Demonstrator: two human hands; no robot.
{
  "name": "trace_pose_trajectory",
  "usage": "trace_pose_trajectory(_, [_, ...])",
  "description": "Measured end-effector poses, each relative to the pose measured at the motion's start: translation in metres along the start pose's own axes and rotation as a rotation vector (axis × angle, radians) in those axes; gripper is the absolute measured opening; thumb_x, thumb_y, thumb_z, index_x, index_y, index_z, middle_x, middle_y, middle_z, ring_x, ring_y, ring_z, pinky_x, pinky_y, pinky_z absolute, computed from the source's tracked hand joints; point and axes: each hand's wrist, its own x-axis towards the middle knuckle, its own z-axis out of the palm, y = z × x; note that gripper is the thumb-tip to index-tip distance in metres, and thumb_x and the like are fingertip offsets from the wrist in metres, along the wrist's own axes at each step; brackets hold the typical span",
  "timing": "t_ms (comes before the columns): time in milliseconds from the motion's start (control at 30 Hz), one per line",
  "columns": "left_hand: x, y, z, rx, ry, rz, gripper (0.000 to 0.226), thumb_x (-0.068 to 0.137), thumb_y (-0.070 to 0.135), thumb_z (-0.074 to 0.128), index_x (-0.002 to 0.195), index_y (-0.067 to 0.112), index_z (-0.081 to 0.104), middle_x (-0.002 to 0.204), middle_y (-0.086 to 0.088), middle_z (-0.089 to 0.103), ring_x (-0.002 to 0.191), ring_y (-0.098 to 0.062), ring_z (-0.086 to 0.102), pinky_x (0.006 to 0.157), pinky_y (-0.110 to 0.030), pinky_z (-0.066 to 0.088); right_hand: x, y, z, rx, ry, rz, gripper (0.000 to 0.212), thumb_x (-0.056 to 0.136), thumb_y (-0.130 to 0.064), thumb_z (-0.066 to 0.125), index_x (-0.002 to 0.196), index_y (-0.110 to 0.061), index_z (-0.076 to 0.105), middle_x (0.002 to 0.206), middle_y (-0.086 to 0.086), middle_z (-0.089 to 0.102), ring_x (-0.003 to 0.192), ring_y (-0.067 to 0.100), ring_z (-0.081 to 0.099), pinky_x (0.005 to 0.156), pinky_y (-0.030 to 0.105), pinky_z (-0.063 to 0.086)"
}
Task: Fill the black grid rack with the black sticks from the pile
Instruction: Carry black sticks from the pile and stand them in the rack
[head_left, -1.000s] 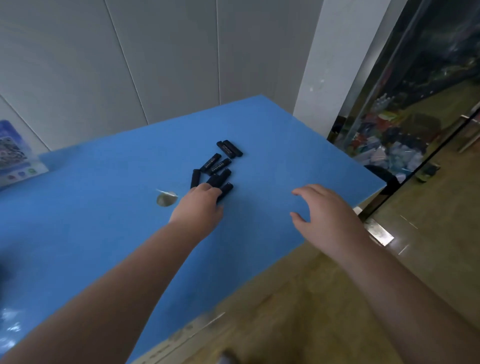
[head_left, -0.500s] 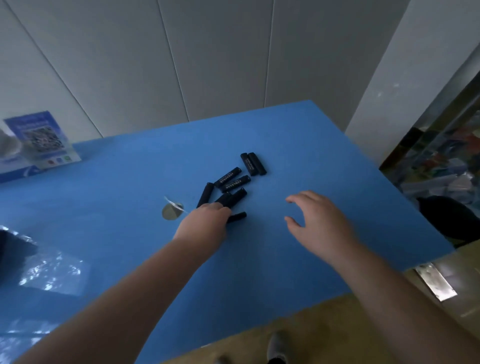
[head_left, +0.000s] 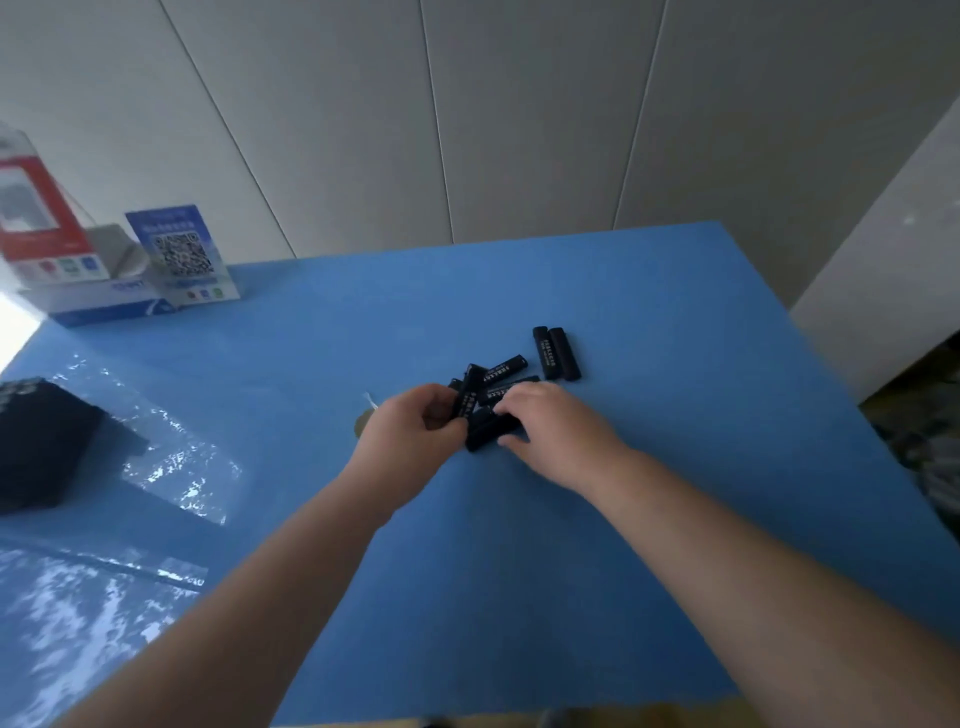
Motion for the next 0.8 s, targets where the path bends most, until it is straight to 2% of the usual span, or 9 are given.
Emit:
trace_pose_trajectory(100, [-0.001,0.004,-0.001,-0.085,-0.009,-0.028,0.015,0.083,0.013,0.065,0.087,0.026,0.070,0.082,0.005,0.075,0.077,-0.017,0.069,0.077,-0.033,0.054,-0.007,0.006,0.004,-0.045,-0.003,-0.035,0.029,0.097,-0.033,0.060,0.122,-0.021,0.067,0.115,-0.010,0.059,0.114,0.015,0.048,0.089,0.036,0.050])
trace_pose_trajectory(233, [0.000,0.011,0.000,-0.115,-0.042,-0.041,0.012,0.082,0.013,0.068,0.084,0.024,0.068,0.084,-0.001,0.074,0.072,-0.012,0.063,0.071,-0.029,0.048,-0.026,0.016,0.002,-0.149,0.043,-0.107,0.023,0.093,-0.020,0.056,0.111,-0.018,0.070,0.104,-0.006,0.060,0.105,0.019,0.052,0.079,0.031,0.050])
trace_pose_trajectory(333, [0.002,0.016,0.002,-0.114,-0.061,-0.044,0.012,0.081,0.014,0.066,0.085,0.025,0.066,0.084,-0.001,0.075,0.075,-0.013,0.066,0.070,-0.029,0.048,-0.039,0.021,-0.002,-0.171,0.020,-0.111,0.024,0.090,-0.016,0.053,0.107,-0.018,0.070,0.098,-0.005,0.059,0.100,0.020,0.053,0.078,0.034,0.051])
trace_pose_trajectory(400, [0.002,0.019,0.004,-0.167,-0.082,-0.042,0.017,0.083,0.009,0.064,0.091,0.024,0.066,0.087,-0.003,0.076,0.083,-0.018,0.071,0.076,-0.031,0.053,-0.049,0.023,-0.006,-0.139,-0.011,-0.080,0.019,0.089,-0.020,0.052,0.099,-0.020,0.069,0.092,-0.006,0.057,0.095,0.018,0.053,0.075,0.036,0.052])
trace_pose_trajectory(467, [0.002,0.022,0.005,-0.246,-0.113,-0.042,0.022,0.082,0.003,0.064,0.095,0.021,0.067,0.090,-0.007,0.076,0.093,-0.025,0.073,0.087,-0.036,0.057,-0.058,0.023,-0.013,0.016,-0.011,0.019,0.012,0.088,-0.025,0.057,0.090,-0.022,0.068,0.086,-0.006,0.058,0.085,0.014,0.055,0.071,0.036,0.052])
trace_pose_trajectory(533, [0.004,0.023,0.006,-0.281,-0.131,-0.042,0.023,0.078,0.007,0.065,0.096,0.019,0.067,0.091,-0.009,0.075,0.096,-0.029,0.072,0.093,-0.045,0.056,-0.062,0.021,-0.023,0.242,0.042,0.135,0.006,0.087,-0.027,0.065,0.087,-0.023,0.070,0.082,-0.006,0.061,0.075,0.009,0.057,0.068,0.030,0.051])
trace_pose_trajectory(633, [0.005,0.026,0.008,-0.383,-0.113,-0.071,0.016,0.088,0.001,0.060,0.097,0.013,0.065,0.084,-0.006,0.074,0.094,-0.026,0.073,0.090,-0.041,0.057,-0.063,0.015,-0.041,0.471,0.162,0.196,0.005,0.086,-0.024,0.074,0.082,-0.024,0.070,0.078,-0.008,0.064,0.070,0.001,0.058,0.065,0.014,0.043])
trace_pose_trajectory(700, [0.003,0.028,0.008,-0.483,-0.080,-0.108,0.011,0.094,0.002,0.055,0.096,0.008,0.063,0.078,-0.003,0.071,0.091,-0.025,0.073,0.087,-0.038,0.058,-0.062,0.009,-0.051,0.621,0.188,0.234,0.008,0.089,-0.026,0.072,0.085,-0.019,0.073,0.078,-0.011,0.069,0.069,-0.004,0.058,0.067,0.009,0.043])
trace_pose_trajectory(800, [-0.001,0.026,0.002,-0.556,-0.057,-0.125,0.009,0.097,0.007,0.055,0.092,0.006,0.062,0.072,-0.001,0.065,0.085,-0.023,0.073,0.086,-0.039,0.058,-0.057,-0.003,-0.056,0.831,0.191,0.227,0.013,0.091,-0.028,0.070,0.085,-0.016,0.071,0.074,-0.006,0.069,0.069,0.005,0.058,0.071,0.026,0.047])
